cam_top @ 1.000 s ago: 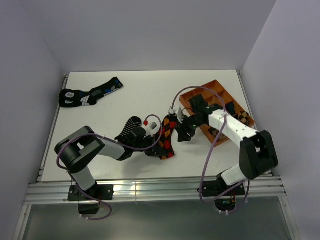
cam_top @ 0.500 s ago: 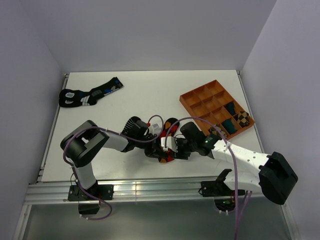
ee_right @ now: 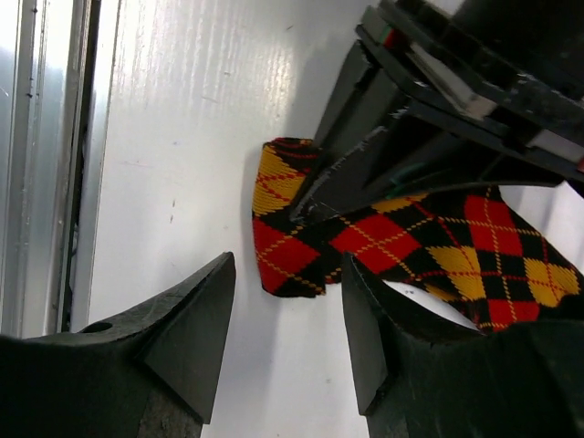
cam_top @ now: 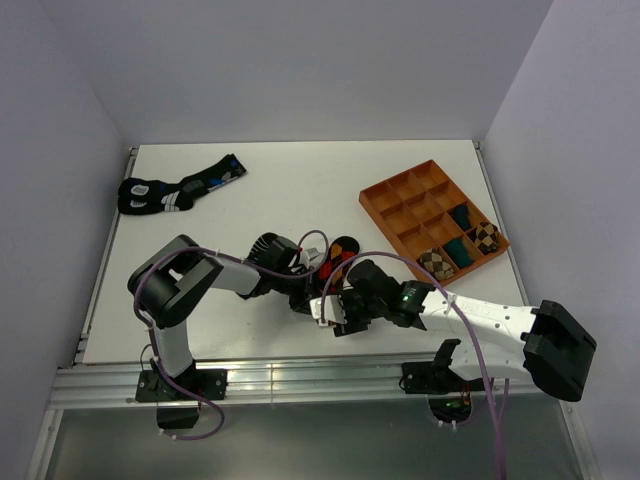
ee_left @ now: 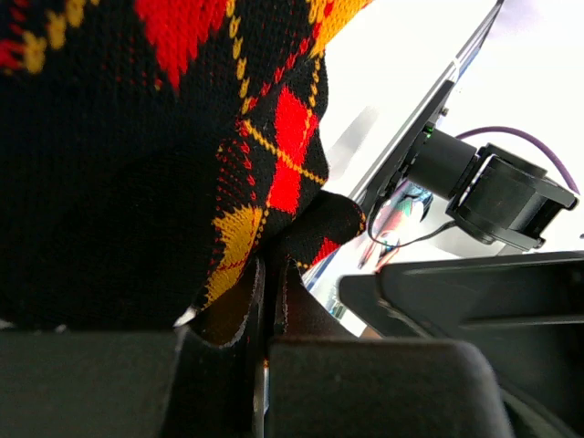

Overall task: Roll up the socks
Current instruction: Roll the sock at the center of the board.

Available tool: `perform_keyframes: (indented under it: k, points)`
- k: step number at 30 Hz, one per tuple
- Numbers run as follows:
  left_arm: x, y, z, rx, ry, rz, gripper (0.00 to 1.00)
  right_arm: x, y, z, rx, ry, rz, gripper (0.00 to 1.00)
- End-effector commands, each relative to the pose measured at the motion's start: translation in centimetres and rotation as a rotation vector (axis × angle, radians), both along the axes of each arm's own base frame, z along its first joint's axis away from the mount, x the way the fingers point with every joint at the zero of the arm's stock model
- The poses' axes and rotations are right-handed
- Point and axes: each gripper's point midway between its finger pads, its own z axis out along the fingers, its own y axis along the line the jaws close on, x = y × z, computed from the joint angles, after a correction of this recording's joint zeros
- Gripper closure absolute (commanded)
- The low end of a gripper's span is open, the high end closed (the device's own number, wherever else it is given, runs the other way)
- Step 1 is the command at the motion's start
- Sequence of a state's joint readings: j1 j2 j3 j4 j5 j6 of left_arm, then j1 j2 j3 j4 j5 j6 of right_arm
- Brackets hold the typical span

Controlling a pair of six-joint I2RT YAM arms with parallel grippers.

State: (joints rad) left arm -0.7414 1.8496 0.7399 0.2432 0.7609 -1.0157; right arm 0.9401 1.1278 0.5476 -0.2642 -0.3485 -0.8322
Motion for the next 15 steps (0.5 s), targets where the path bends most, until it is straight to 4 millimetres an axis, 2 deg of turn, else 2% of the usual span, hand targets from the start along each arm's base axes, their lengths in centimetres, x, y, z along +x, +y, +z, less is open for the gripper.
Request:
perform_keyframes:
  k: [1, 7, 15]
  points:
    - [-0.6, 1.1, -2.3, 0.087, 0.026, -0.004, 1.00, 0.2, 0.2, -1.2, -0.033, -0.032, 0.009, 0.43]
    - [-0.5, 1.1, -2.1, 0.077, 0.027, -0.005, 1.00, 0.1, 0.3, -2.3, -0.087, -0.035, 0.020, 0.45]
    - [-0.6, 1.1, -1.9, 0.062, 0.026, -0.019, 1.00, 1.1, 0.2, -3.6, -0.154, -0.056, 0.001, 0.48]
